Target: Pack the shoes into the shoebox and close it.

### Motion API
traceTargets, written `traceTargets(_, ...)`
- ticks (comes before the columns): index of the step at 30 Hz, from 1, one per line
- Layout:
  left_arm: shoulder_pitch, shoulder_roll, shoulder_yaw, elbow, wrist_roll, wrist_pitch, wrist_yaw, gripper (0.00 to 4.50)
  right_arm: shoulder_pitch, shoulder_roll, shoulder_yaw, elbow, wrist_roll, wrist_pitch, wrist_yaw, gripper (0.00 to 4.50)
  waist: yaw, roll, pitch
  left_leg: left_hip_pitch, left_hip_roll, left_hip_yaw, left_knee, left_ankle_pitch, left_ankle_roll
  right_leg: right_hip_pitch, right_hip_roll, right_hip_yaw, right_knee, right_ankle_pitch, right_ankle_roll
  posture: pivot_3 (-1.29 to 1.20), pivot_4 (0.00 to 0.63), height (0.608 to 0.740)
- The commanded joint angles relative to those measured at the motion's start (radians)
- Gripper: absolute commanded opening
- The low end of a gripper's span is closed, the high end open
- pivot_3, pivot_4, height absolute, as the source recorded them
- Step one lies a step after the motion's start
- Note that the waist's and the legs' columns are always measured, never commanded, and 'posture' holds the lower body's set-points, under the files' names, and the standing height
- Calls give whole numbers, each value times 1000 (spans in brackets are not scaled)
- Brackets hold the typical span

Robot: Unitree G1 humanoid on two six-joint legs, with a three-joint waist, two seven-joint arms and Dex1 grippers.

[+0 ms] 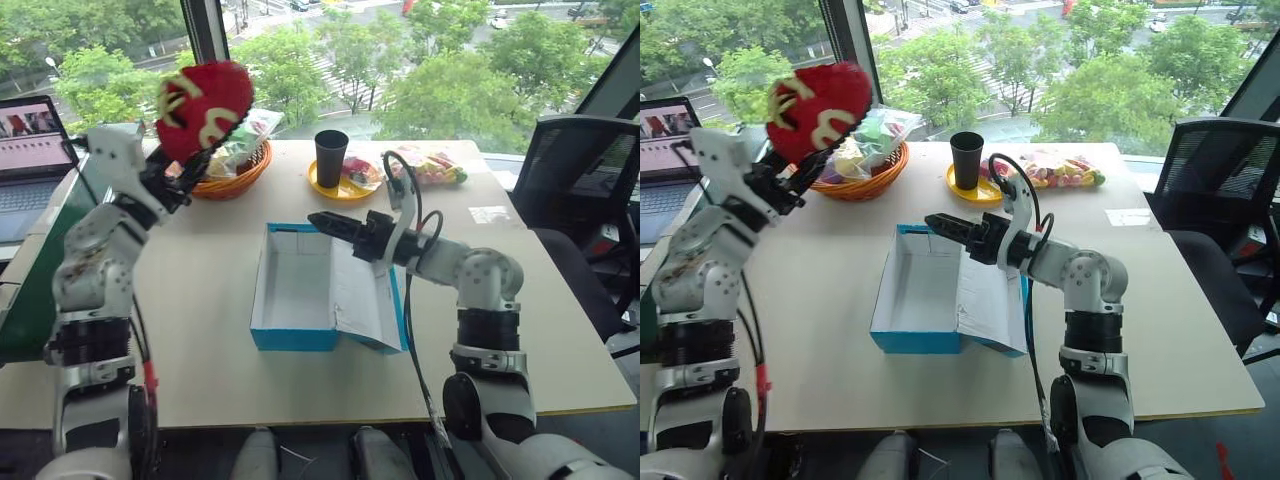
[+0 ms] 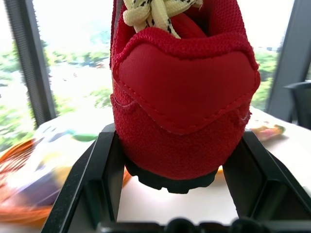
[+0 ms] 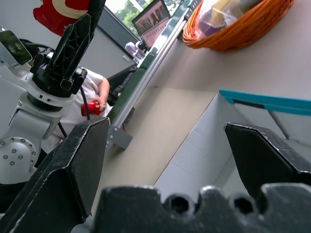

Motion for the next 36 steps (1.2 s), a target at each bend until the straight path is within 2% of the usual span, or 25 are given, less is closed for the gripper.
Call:
traceTargets(1, -65, -34, -17, -125, -30, 42, 45, 2421, -5, 17, -42, -30, 57, 8, -27, 4500, -6, 0, 0, 0, 0, 0, 0, 0, 0, 0, 0, 0, 0, 0, 0, 0, 150, 734)
traceTargets(6, -78, -107, -77, -215, -38, 98, 78, 2421, -89, 66, -178, -21, 139, -90, -128, 4500, -11, 1, 1, -1, 0, 0, 1, 0, 0, 0, 0, 1, 0, 0, 0, 0, 150, 734)
traceTargets(11, -5, -199, -128, -321, -74, 153, 101, 2421, -163, 46, -203, 2, 132, -166, -181, 4500, -11, 1, 1, 0, -1, 0, 0, 0, 0, 0, 0, 1, 0, 0, 0, 0, 150, 734)
traceTargets(17, 41, -225, -160, -363, -65, 175, 114, 2421, -230, 21, -227, 17, 190, -167, -207, 4500, -11, 2, 1, -1, -1, 0, 0, 0, 0, 0, 0, 1, 0, 0, 0, 0, 150, 734)
traceTargets(22, 45, -242, -192, -382, -60, 189, 119, 2421, -238, 28, -198, 22, 201, -171, -216, 4500, -9, 2, 1, -1, -1, 0, 0, 0, 0, 0, 0, 1, -1, 0, 0, 0, 150, 734)
traceTargets(25, 48, -248, -192, -393, -64, 196, 130, 2417, -229, 33, -190, 22, 209, -179, -222, 3810, -9, 2, 2, -1, -1, 0, 0, 0, 0, 0, 0, 1, -1, 0, 0, 0, 150, 734)
traceTargets(28, 64, -250, -194, -417, -81, 223, 135, 2417, -224, 38, -183, 20, 198, -195, -243, 2723, -7, 2, 2, -1, -1, 0, 0, 0, 0, 0, 0, 1, -1, 0, 0, 0, 150, 734)
traceTargets(30, 74, -257, -181, -432, -103, 238, 141, 3388, -225, 37, -178, 18, 189, -204, -253, 2124, -7, 2, 2, -1, -1, 0, 0, 0, 0, 0, 0, 1, -1, 0, 0, 0, 150, 734)
traceTargets(31, 78, -259, -170, -439, -119, 245, 140, 3615, -226, 36, -176, 18, 187, -208, -257, 1761, -6, 2, 2, -1, -1, 0, 0, 0, 0, 0, 0, 1, -1, 0, 0, 0, 150, 734)
traceTargets(32, 82, -255, -160, -449, -130, 252, 138, 4127, -229, 36, -175, 18, 187, -212, -263, 1335, -5, 2, 2, -1, -1, 0, 0, 0, 0, 0, 0, 1, -1, 0, 0, 0, 150, 734)
traceTargets(34, 89, -240, -147, -464, -141, 261, 134, 4500, -235, 33, -172, 22, 182, -224, -274, 845, -3, 2, 2, -1, -1, 0, 0, 0, 0, 0, 0, 1, -1, 0, 0, 0, 150, 734)
traceTargets(36, 110, -191, -130, -482, -142, 273, 111, 4500, -246, 18, -156, 31, 167, -224, -279, 432, -2, 2, 2, -1, -1, 0, 0, 0, 0, 0, 0, 1, -1, 0, 0, 0, 150, 734)
